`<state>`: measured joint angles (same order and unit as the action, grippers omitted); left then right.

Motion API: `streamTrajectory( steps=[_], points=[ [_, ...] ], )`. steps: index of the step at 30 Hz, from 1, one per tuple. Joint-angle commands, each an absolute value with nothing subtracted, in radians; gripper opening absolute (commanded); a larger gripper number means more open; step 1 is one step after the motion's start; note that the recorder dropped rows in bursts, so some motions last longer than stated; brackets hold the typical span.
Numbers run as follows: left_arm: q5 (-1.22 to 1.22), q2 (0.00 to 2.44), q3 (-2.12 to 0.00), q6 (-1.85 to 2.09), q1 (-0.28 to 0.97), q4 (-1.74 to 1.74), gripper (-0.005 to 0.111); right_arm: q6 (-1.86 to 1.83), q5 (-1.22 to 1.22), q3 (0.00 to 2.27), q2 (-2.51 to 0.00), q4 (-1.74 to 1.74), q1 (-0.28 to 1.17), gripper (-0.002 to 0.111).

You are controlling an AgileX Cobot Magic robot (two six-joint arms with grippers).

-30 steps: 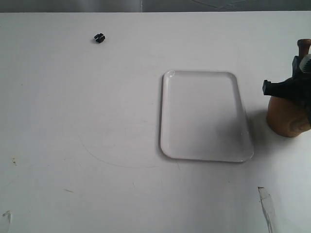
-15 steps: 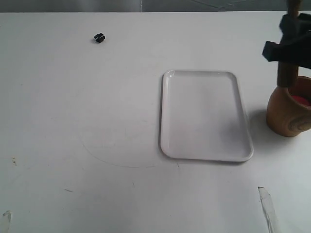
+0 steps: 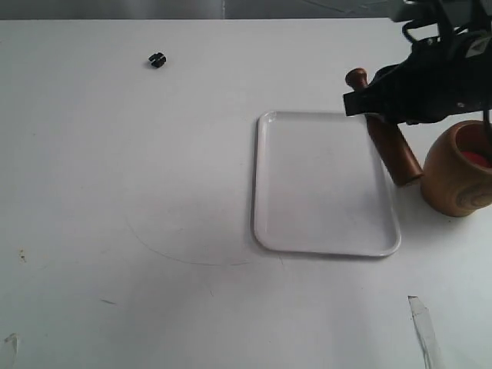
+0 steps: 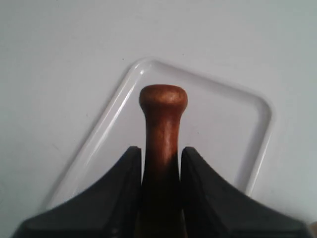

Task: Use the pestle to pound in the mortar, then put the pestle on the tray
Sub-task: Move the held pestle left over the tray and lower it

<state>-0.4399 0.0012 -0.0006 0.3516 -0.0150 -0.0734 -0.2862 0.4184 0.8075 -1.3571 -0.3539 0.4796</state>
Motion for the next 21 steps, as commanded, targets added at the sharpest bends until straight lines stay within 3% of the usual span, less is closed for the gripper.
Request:
streamTrajectory(
  steps=[1, 12, 21],
  points=[
    [-0.437, 0.0, 0.0, 0.343, -0.007, -0.066, 0.0, -0.28, 0.338, 0.816, -1.463, -0.36, 0.507, 0.0],
    [-0.437, 0.0, 0.0, 0.343, -0.007, -0.066, 0.0, -0.283, 0.287, 0.816, -1.72, -0.356, 0.55, 0.0],
    [-0.437, 0.0, 0.0, 0.343, -0.007, -0.066, 0.0, -0.283, 0.246, 0.816, -1.752, -0.357, 0.55, 0.003]
  ],
)
